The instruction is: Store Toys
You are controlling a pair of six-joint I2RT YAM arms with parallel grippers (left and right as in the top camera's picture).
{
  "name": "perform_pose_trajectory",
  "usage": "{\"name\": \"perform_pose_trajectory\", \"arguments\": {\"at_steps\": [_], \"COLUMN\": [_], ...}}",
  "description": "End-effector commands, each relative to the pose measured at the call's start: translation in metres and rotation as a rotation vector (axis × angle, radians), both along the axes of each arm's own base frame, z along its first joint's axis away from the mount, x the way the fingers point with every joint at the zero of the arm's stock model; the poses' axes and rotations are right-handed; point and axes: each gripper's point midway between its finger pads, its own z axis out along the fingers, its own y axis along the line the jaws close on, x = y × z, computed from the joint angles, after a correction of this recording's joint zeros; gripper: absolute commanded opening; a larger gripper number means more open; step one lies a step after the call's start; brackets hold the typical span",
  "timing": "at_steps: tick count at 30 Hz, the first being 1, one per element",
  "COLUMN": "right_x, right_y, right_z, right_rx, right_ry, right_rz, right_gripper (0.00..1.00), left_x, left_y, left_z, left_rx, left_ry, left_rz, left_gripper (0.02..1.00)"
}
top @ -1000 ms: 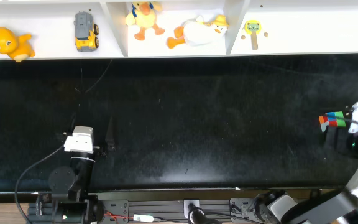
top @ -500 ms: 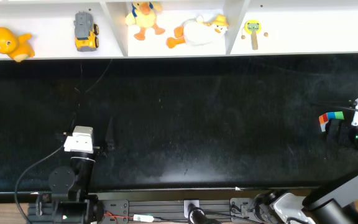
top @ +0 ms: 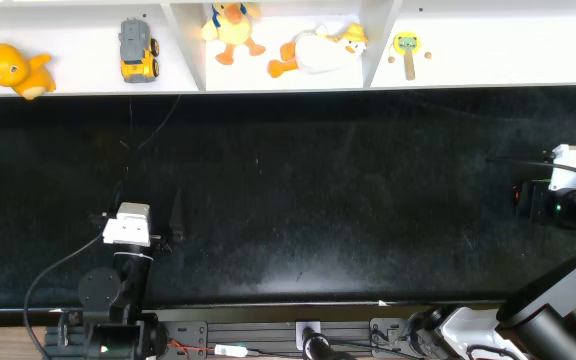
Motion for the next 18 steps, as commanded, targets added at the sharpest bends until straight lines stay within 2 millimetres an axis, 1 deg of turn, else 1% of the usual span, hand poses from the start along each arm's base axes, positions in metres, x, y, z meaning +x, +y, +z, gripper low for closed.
{"name": "perform_pose_trajectory", "arguments": {"at_steps": [1,3,5,6,9,11,14,18], "right_x": [0.005,0.004,0.003,0.003,0.005,0.006,0.011,0.025], "right_y": [-0.007,-0.008,-0.009,-0.009,-0.01,-0.011,-0.007,0.01], "right_z": [0.005,0.005,0.005,0.005,0.016,0.026,0.04,0.056], "right_rx": [-0.011,-0.016,-0.017,-0.014,-0.01,-0.013,-0.024,-0.044], "right_ry": [-0.009,-0.001,0.003,0.002,-0.027,-0.051,-0.086,-0.124], "right_rz": [-0.024,-0.027,-0.042,-0.051,-0.117,-0.149,-0.159,-0.112], "right_gripper": [0.684,0.625,0.59,0.546,0.452,0.439,0.446,0.446], "left_x": [-0.001,-0.001,-0.001,-0.001,-0.001,-0.001,-0.001,-0.001], "left_y": [-0.003,-0.003,-0.003,-0.003,-0.003,-0.003,-0.003,-0.003], "left_z": [0.0,0.0,0.0,0.0,0.0,0.0,0.0,0.0], "left_rx": [-0.01,-0.01,-0.01,-0.01,-0.01,-0.01,-0.01,-0.01], "left_ry": [-0.002,-0.002,-0.002,-0.002,-0.002,-0.002,-0.002,-0.002], "left_rz": [-0.015,-0.015,-0.015,-0.015,-0.015,-0.015,-0.015,-0.015], "left_gripper": [0.996,0.996,0.996,0.996,0.998,0.998,0.998,0.993]}}
